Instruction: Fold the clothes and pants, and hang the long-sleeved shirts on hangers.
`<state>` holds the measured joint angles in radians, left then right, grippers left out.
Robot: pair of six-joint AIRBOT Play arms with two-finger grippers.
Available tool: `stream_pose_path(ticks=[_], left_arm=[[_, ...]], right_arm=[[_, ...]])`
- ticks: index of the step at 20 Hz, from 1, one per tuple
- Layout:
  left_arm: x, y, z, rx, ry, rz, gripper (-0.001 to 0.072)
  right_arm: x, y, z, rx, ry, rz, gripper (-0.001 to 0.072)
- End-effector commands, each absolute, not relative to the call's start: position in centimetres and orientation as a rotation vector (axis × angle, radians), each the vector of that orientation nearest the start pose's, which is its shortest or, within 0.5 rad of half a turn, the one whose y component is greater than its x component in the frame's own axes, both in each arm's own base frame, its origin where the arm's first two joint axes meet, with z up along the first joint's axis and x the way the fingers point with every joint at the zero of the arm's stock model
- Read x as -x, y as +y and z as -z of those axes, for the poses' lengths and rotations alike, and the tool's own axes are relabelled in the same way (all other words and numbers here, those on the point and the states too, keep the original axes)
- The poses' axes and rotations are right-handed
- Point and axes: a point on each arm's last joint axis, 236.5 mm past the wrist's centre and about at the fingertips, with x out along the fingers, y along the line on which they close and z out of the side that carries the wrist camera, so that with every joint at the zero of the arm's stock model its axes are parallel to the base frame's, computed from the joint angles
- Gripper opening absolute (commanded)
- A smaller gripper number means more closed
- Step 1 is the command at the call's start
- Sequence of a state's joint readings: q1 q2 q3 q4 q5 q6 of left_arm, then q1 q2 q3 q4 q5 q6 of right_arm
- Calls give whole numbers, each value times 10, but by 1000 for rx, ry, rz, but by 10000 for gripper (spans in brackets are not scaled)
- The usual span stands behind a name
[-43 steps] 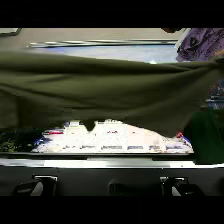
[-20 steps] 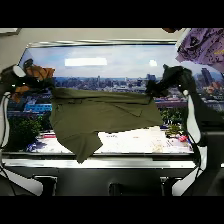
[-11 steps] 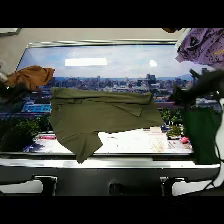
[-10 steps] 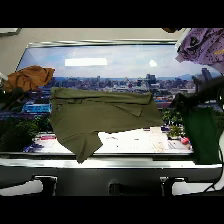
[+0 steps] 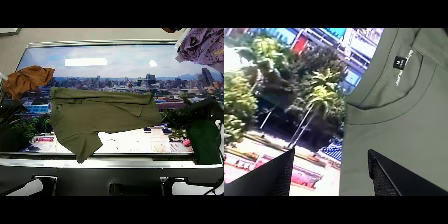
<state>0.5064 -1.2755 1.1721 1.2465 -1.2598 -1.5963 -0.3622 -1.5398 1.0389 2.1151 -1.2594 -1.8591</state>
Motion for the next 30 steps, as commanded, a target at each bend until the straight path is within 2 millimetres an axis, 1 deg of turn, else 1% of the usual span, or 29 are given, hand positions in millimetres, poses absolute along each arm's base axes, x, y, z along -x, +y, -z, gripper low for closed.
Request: stream_pose_path(ticks=[1, 3, 5, 6, 7, 8, 9, 10, 12, 14, 15, 17, 19, 22, 25, 27, 30], left_arm=[[-351, 114, -18, 649, 1232, -251, 527], [-350, 113, -18, 650, 1233, -250, 526], [-342, 107, -19, 661, 1276, -235, 526], [-339, 107, -17, 666, 1284, -237, 526], [-335, 106, -13, 662, 1294, -232, 526], [-329, 107, -6, 656, 1305, -220, 526], [-321, 107, 3, 691, 1306, -228, 526], [-313, 102, 13, 721, 1304, -204, 527], [-290, 81, 38, 772, 1327, -126, 526], [-265, 56, 63, 827, 1386, -77, 527], [-258, 44, 73, 856, 1404, -54, 527], [-255, 27, 83, 924, 1388, -21, 527], [-250, 11, 88, 961, 1393, 17, 527], [-241, -8, 95, 939, 1444, 55, 527], [-238, -28, 98, 888, 1490, 111, 527], [-238, -38, 101, 866, 1509, 136, 526], [-243, -47, 109, 855, 1521, 125, 526]], right_arm=[[-347, 12, 106, -632, 1518, -215, 428], [-360, 19, 110, -609, 1476, -212, 405], [-368, 20, 112, -586, 1450, -205, 243], [-370, 20, 112, -579, 1441, -201, 180], [-371, 18, 111, -573, 1436, -198, 62], [-370, 17, 111, -561, 1438, -195, 25], [-369, 16, 108, -553, 1437, -196, 25], [-369, 16, 104, -550, 1431, -197, 25], [-371, 16, 92, -548, 1406, -192, 25], [-375, 15, 76, -546, 1366, -182, 25], [-376, 14, 68, -547, 1348, -177, 25], [-379, 14, 55, -541, 1315, -174, 25], [-380, 14, 47, -535, 1296, -176, 25], [-376, 16, 46, -539, 1308, -183, 25], [-374, 17, 45, -552, 1319, -180, 25], [-373, 18, 45, -555, 1324, -183, 25], [-371, 19, 43, -558, 1328, -186, 25]])
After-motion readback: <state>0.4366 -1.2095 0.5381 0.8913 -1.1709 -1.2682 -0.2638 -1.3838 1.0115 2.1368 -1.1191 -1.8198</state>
